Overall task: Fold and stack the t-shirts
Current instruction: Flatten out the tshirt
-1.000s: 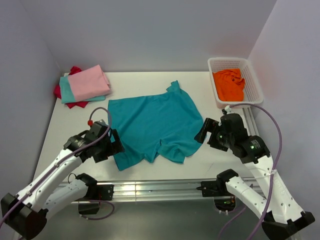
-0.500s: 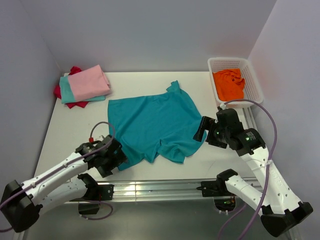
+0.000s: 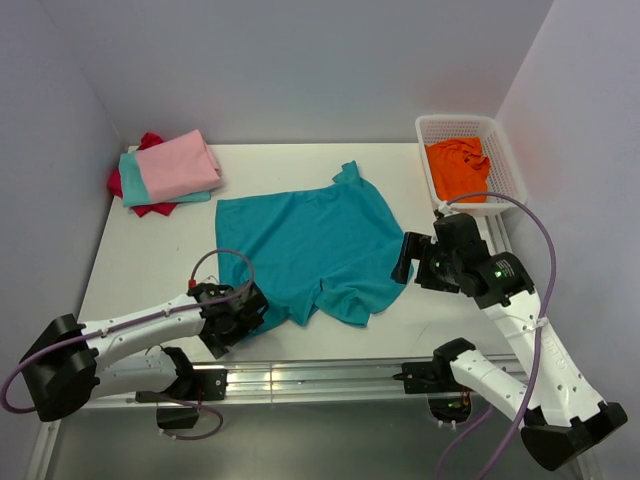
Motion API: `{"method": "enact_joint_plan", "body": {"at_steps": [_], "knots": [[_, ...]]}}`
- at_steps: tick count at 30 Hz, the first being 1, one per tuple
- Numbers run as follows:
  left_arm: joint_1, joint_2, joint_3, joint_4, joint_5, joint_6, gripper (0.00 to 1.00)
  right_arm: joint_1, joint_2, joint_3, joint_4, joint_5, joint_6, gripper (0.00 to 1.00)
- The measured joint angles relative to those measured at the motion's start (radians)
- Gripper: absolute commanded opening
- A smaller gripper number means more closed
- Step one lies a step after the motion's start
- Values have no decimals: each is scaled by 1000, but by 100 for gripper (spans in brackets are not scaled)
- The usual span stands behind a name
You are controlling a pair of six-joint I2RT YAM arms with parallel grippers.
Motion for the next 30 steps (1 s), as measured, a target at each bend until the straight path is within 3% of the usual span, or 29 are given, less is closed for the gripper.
{"method": "enact_joint_plan", "body": {"at_steps": [4,7,8,10,13,14,16,22,30], "knots": [[0,34,4,7,-39,-13,89,0,-14,3,-18,9,-12,95],[0,87,11,27,-55,-8,68,0,-15,3,-26,13,-13,95],[0,100,16,22,-56,-5,53,0,-15,3,-28,13,-13,95],[0,118,22,20,-57,10,47,0,-14,3,-30,14,-13,95],[1,132,27,40,-57,28,30,0,-14,3,-31,13,-11,95],[2,135,27,40,-58,35,12,0,-14,3,-30,8,-10,95],[7,136,24,43,-57,46,0,0,-15,2,-26,-28,-9,95],[40,119,25,58,-39,90,0,39,-2,-118,31,-174,24,96],[93,146,47,101,-24,196,0,125,102,-356,219,-227,144,95]]}}
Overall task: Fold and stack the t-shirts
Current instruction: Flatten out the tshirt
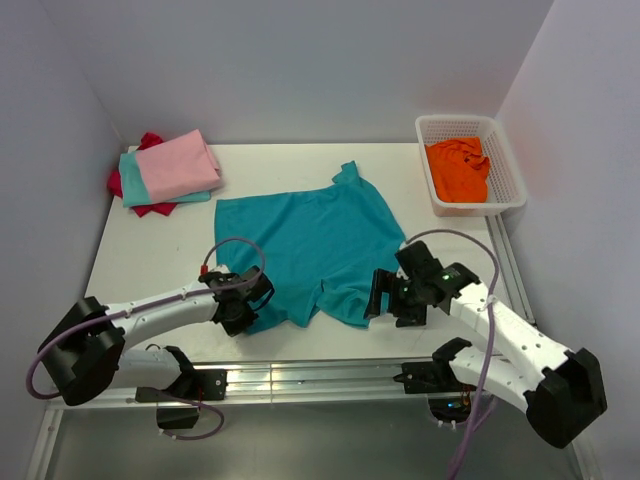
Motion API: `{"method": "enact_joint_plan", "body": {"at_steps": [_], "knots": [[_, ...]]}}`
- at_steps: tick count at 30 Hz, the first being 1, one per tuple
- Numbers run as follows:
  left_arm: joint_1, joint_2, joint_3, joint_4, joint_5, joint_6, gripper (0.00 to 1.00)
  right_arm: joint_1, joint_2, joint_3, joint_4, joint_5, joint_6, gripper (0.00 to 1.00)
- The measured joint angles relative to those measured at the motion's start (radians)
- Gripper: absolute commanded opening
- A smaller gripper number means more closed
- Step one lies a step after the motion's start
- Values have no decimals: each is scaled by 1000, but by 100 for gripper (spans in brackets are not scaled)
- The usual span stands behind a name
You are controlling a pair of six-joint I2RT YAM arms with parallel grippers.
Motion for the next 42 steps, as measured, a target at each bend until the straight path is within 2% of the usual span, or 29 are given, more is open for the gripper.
{"method": "enact_joint_plan", "body": {"at_steps": [6,11,16,22,25,26,28,31,32,33,34,36,37,42], "knots": [[4,20,16,65,-3,51,0,26,101,-124,141,-10,69,95],[5,17,16,92,-4,69,0,26,214,-141,280,-11,100,94],[6,2,16,96,-11,84,0,32,290,-112,341,-28,135,93],[15,-42,-1,98,-17,89,0,67,322,-105,400,-28,175,81],[29,-61,-17,98,-18,95,0,99,341,-101,420,-27,198,73],[33,-64,-21,100,-18,98,0,113,351,-97,424,-26,205,66],[42,-71,-31,101,-18,106,0,145,370,-90,432,-19,214,58],[55,-76,-44,106,-18,114,0,181,394,-84,438,-10,223,35],[60,-76,-48,109,-18,114,0,187,401,-84,435,-10,224,22],[64,-76,-53,114,-18,116,0,192,406,-84,432,-7,221,18],[68,-76,-57,118,-18,117,0,194,410,-84,430,-3,224,10],[73,-78,-58,122,-16,123,0,195,412,-84,425,7,226,6],[75,-80,-59,125,-17,128,0,195,412,-84,422,10,225,0],[90,-91,-69,143,-14,146,0,195,411,-79,399,31,213,0]]}}
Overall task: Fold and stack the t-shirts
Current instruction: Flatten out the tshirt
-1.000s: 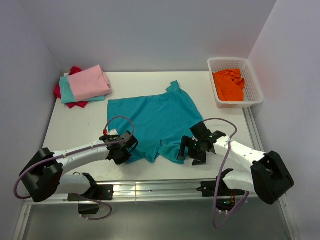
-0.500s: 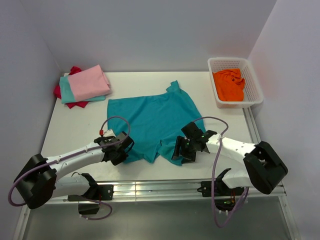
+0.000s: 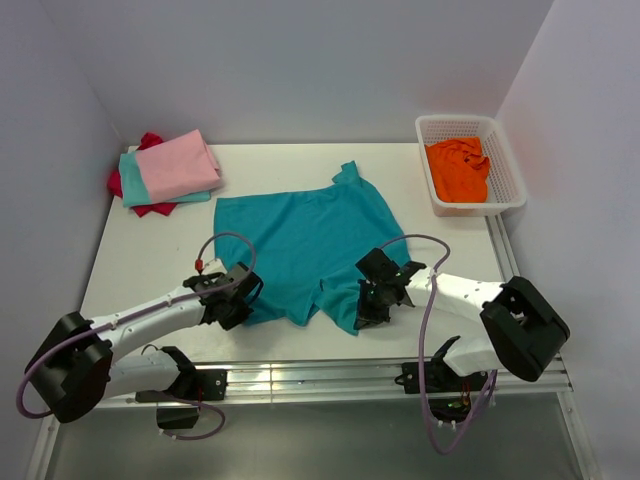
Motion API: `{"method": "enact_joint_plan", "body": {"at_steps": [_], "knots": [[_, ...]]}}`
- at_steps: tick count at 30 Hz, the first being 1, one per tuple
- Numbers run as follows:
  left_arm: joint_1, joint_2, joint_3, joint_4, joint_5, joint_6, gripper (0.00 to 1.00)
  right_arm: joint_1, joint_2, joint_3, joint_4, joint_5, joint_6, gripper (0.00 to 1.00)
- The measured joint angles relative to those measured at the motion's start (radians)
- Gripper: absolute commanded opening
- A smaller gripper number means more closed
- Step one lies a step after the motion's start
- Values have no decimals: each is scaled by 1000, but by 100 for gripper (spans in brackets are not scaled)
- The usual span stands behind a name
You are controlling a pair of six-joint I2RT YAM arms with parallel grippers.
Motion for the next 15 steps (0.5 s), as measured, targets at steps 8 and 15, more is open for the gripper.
{"method": "enact_joint_plan", "body": {"at_steps": [8,15], "knots": [[5,-72,235,-158,-59,70,0,0,-84,318,-254,135,-74,0],[6,-161,433,-302,-73,118,0,0,-283,632,-449,254,-103,0]]}}
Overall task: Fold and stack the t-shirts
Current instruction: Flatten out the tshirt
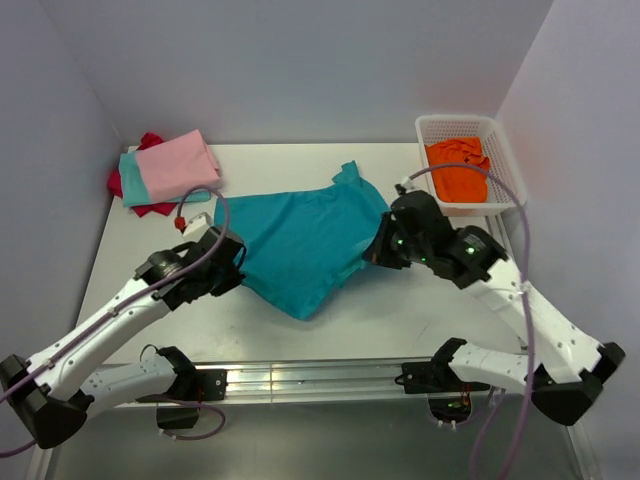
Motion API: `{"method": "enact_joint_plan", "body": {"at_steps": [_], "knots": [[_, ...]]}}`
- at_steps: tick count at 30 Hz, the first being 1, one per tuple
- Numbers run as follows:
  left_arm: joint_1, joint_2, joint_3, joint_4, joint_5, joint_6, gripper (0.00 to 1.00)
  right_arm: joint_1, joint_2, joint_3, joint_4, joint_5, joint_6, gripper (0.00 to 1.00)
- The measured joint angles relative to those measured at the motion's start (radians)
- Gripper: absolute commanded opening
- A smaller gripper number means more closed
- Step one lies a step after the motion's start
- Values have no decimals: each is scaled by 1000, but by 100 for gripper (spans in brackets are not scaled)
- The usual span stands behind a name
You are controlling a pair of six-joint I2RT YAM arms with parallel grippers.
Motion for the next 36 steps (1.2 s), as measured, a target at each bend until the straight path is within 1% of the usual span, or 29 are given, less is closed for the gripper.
{"method": "enact_joint_plan", "body": {"at_steps": [3,5,8,9,11,12,15,16,17,18,20,21,22,23,25,26,28,30,31,32,34,35,36], "knots": [[3,-27,79,-100,-12,30,0,-3,-40,96,-112,52,-11,0],[27,-8,184,-148,-20,73,0,-26,-32,170,-166,70,-29,0],[114,80,385,-163,-15,165,0,-105,27,272,-198,72,-73,0],[160,130,471,-151,-8,208,0,-156,70,312,-204,59,-97,0],[235,222,591,-127,10,267,0,-229,132,386,-208,50,-130,0],[277,286,664,-115,23,302,0,-274,192,436,-216,41,-148,0],[376,494,866,-75,56,372,0,-357,393,624,-216,28,-194,0],[404,578,940,-69,79,386,0,-383,486,724,-238,13,-205,0],[426,656,1022,-67,93,397,0,-400,589,847,-259,3,-215,0],[451,759,1123,-57,121,406,0,-418,700,1010,-298,-8,-219,0],[499,967,1340,-36,194,415,0,-452,930,1340,-290,-47,-220,0],[519,1044,1419,-12,234,415,0,-474,1015,1454,-274,-84,-209,0],[551,1137,1510,13,313,410,0,-492,1043,1472,-237,-122,-197,0],[579,1198,1553,61,380,399,0,-518,1054,1434,-191,-161,-180,0],[628,1239,1542,152,478,385,0,-567,999,1249,-79,-228,-166,0],[656,1233,1492,216,522,385,0,-586,981,1200,-48,-238,-166,0],[693,1156,1354,330,552,396,0,-610,955,1183,-10,-250,-174,0],[704,1038,1220,398,540,425,0,-611,895,1186,45,-250,-200,0],[697,923,1103,470,518,452,0,-604,838,1179,77,-248,-220,0],[684,822,1010,517,495,468,0,-594,754,1133,129,-244,-245,0],[635,550,809,620,454,499,0,-579,580,1057,172,-236,-276,0],[610,433,745,649,447,511,0,-570,487,1006,212,-237,-290,0],[588,327,694,692,445,523,0,-563,389,921,272,-236,-298,0]]}}
